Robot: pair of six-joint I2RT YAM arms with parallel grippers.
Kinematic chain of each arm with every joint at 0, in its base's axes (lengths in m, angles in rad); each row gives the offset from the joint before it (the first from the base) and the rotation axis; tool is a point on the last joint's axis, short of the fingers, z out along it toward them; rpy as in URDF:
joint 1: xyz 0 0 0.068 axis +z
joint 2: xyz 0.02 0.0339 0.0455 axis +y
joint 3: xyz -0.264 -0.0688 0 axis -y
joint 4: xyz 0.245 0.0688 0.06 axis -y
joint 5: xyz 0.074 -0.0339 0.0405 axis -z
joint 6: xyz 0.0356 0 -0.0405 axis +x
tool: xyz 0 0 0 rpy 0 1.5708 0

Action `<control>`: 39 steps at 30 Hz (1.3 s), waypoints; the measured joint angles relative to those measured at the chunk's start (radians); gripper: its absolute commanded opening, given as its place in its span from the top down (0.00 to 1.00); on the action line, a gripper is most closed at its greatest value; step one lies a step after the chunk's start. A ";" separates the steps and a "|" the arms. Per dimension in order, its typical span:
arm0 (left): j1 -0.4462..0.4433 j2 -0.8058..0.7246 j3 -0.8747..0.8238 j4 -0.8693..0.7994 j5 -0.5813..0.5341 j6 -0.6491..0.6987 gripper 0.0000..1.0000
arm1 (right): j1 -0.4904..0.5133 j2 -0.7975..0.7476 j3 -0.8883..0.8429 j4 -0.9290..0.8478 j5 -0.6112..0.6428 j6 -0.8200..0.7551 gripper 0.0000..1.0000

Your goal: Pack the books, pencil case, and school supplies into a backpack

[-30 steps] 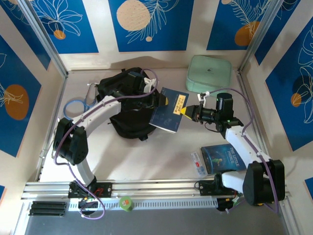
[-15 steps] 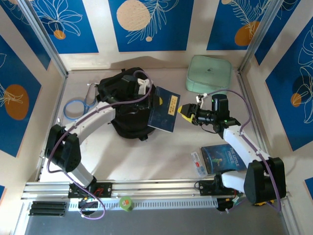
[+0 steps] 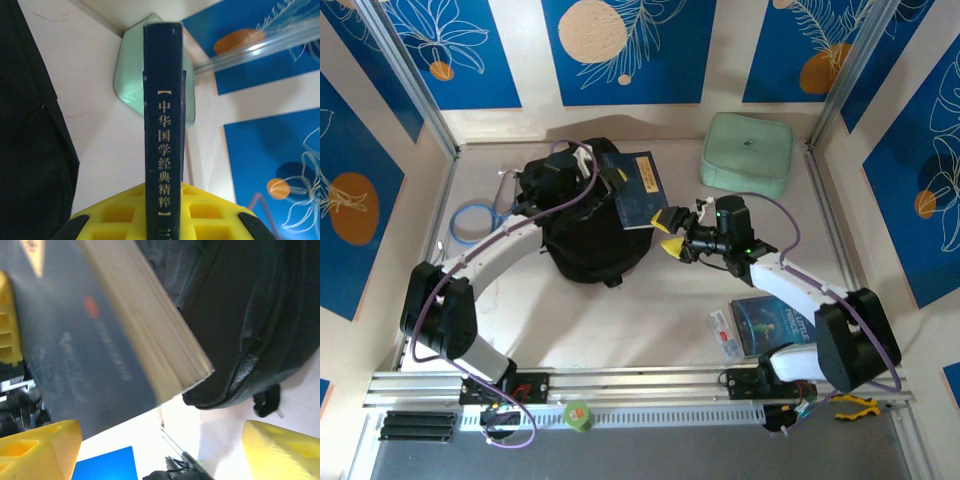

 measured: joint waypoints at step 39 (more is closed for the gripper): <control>0.127 -0.139 -0.245 0.051 0.059 0.038 0.25 | 0.201 0.264 0.083 0.439 0.334 0.233 0.92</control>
